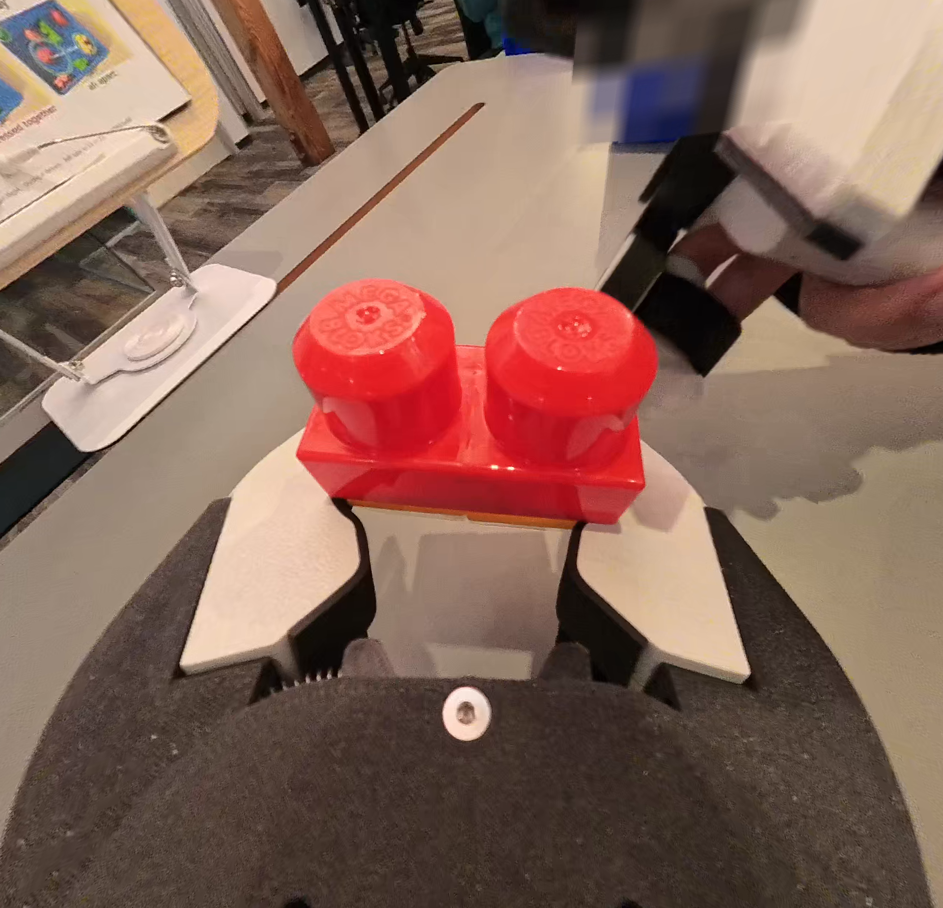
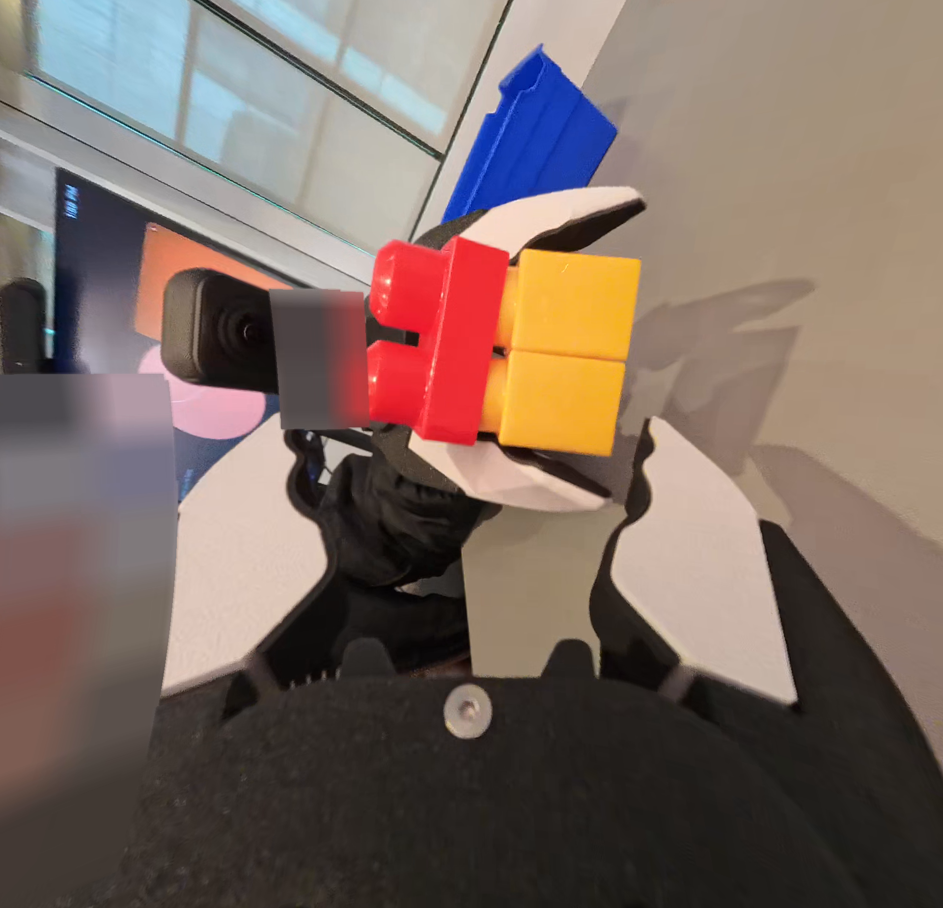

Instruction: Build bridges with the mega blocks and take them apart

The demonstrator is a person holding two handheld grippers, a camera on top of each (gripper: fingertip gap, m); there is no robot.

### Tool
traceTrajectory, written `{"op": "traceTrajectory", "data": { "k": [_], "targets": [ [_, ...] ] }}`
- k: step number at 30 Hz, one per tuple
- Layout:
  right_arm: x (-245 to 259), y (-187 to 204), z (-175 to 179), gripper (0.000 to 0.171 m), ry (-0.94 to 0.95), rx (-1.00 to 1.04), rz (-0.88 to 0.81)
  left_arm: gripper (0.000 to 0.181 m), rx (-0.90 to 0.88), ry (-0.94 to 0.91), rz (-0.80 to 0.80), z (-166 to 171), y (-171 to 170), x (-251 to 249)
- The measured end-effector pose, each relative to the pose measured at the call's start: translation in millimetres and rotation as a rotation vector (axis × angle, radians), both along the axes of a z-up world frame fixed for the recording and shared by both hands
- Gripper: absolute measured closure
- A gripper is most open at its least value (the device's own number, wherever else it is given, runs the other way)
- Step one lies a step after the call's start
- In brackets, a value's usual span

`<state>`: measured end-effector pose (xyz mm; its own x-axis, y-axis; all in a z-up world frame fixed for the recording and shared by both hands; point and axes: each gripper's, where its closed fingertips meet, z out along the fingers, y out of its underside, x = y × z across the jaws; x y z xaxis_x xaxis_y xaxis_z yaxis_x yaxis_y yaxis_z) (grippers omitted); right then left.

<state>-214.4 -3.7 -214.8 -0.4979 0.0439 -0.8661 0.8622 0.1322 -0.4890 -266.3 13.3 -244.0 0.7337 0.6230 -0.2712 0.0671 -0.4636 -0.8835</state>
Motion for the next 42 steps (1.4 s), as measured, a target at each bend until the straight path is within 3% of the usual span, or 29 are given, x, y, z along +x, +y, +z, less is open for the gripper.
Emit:
{"op": "traceTrajectory", "data": {
  "k": [3, 12, 42],
  "targets": [
    [7, -11, -2, 0.045, -0.037, -0.010, 0.036, 0.092, -0.029, -0.008, -0.030, -6, 6, 4],
    [13, -26, -15, 0.049, -0.080, 0.040, 0.071, 0.092, -0.047, -0.020, -0.065, -8, 11, 11],
    [27, -20, -23, 0.056, -0.157, -0.003, 0.135, 0.091, -0.071, -0.074, -0.151, -19, 22, 25]
  ]
}}
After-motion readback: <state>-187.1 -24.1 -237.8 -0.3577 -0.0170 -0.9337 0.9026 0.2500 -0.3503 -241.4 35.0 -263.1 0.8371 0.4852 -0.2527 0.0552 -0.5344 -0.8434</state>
